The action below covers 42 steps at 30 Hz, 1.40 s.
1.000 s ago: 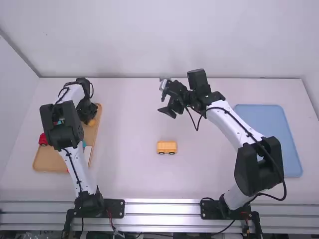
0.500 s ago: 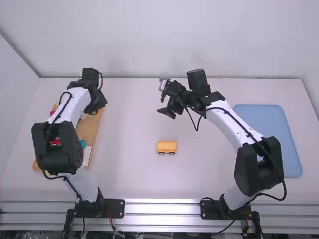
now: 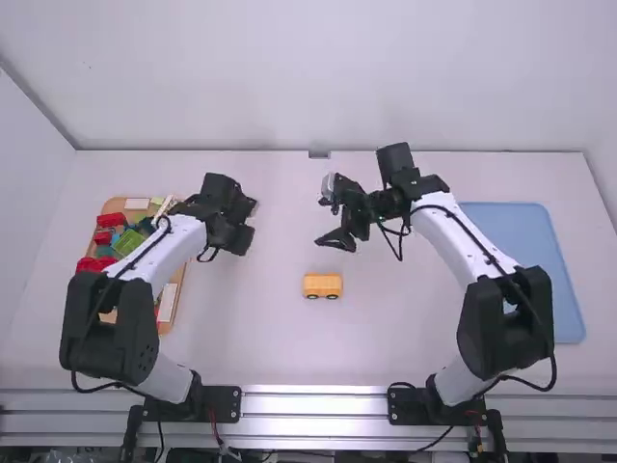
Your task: Assemble lego blocks to make yellow taxi
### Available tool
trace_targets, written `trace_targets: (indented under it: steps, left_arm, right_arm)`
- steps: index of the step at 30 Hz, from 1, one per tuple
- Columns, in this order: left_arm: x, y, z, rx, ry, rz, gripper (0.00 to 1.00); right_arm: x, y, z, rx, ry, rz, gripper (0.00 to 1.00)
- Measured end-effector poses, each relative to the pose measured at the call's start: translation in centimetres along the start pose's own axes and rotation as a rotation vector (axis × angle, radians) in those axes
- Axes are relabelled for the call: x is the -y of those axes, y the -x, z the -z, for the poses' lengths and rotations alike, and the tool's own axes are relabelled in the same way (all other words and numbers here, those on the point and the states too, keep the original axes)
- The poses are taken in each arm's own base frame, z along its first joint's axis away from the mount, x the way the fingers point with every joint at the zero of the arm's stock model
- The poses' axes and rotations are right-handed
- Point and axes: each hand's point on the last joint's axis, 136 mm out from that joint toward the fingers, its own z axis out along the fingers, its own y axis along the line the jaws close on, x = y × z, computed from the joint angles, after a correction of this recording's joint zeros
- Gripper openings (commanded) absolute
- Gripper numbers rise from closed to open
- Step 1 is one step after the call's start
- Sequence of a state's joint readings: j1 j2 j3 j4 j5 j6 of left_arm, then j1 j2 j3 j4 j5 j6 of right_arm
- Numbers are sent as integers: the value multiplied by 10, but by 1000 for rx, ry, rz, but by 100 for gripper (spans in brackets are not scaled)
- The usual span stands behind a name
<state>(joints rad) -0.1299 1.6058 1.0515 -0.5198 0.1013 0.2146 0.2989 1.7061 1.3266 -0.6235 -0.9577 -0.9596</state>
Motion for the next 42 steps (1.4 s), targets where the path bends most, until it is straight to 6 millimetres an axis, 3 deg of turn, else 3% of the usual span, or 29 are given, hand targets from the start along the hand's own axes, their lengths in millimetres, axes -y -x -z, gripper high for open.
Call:
trace_targets:
  steps: [4, 6, 7, 9, 13, 21, 24, 25, 26, 41, 42]
  left_arm:
    - [21, -16, -5, -41, -81, -153, 4]
    - [41, -33, -9, -74, -164, -291, 13]
    - [50, -40, -11, -82, -202, -364, 13]
    - [63, -52, -15, -81, -254, -505, 2]
    - [77, -63, -28, -28, -290, -708, 2]
    - [86, -74, -44, 44, -287, -953, 2]
    - [86, -75, -45, 58, -284, -1007, 12]
    - [86, -75, -46, 59, -284, -1017, 22]
    - [86, -75, -45, 60, -284, -1023, 26]
    - [86, -71, -46, 84, -274, -1091, 45]
    - [85, -70, -46, 85, -272, -1092, 57]
  right_arm:
    - [-20, -1, 8, -8, 50, 9, 99]
    - [-29, 0, 11, -8, 72, 35, 99]
    - [-34, 0, 13, -8, 83, 51, 99]
    - [-39, -1, 14, -8, 97, 73, 99]
    - [-41, -1, 14, -7, 107, 104, 99]
    - [-41, -1, 14, -7, 107, 127, 99]
    - [-41, -1, 14, -7, 107, 130, 99]
    - [-41, -1, 14, -7, 107, 131, 99]
    - [-41, -1, 14, -7, 107, 132, 99]
    - [-42, -2, 14, -8, 109, 129, 99]
    - [-42, -2, 14, -8, 109, 129, 99]
